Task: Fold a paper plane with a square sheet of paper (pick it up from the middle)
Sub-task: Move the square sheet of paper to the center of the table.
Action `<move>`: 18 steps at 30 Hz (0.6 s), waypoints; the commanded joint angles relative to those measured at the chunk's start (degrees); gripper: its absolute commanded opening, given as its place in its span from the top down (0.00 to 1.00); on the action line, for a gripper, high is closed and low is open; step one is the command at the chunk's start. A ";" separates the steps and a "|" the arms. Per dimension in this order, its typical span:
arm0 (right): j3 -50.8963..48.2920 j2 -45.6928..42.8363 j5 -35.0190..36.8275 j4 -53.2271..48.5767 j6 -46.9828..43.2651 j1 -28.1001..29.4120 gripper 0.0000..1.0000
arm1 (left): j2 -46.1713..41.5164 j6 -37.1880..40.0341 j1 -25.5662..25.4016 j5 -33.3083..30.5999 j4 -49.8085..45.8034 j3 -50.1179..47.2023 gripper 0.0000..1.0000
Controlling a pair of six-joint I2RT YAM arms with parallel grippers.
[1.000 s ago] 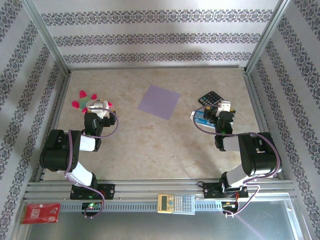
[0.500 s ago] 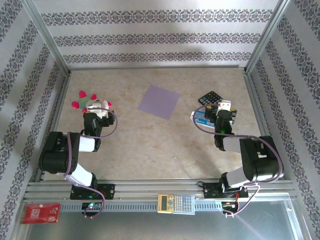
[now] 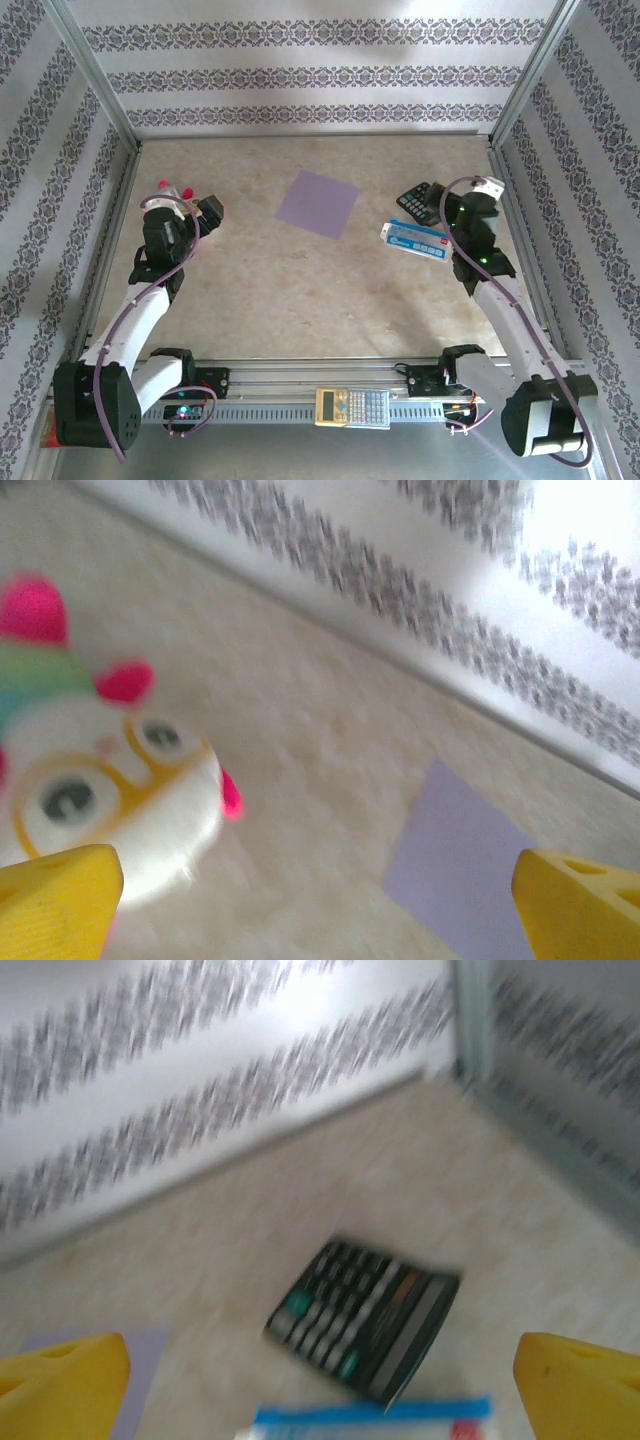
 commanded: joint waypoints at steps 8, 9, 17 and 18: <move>12.80 19.49 -4.32 -22.79 -1.04 25.25 0.02 | 16.31 2.29 -24.47 -12.11 -36.19 22.87 0.00; 13.05 20.20 -3.98 -23.18 -1.55 24.81 0.02 | 19.34 3.35 -26.10 -13.59 -37.79 25.78 0.00; 9.46 17.49 -12.59 -15.89 1.57 12.97 0.02 | 44.99 10.96 -29.04 -12.76 -41.49 48.40 0.00; 9.33 17.26 -12.44 -15.55 1.90 12.29 0.02 | 48.55 11.74 -29.10 -13.35 -42.42 51.68 0.00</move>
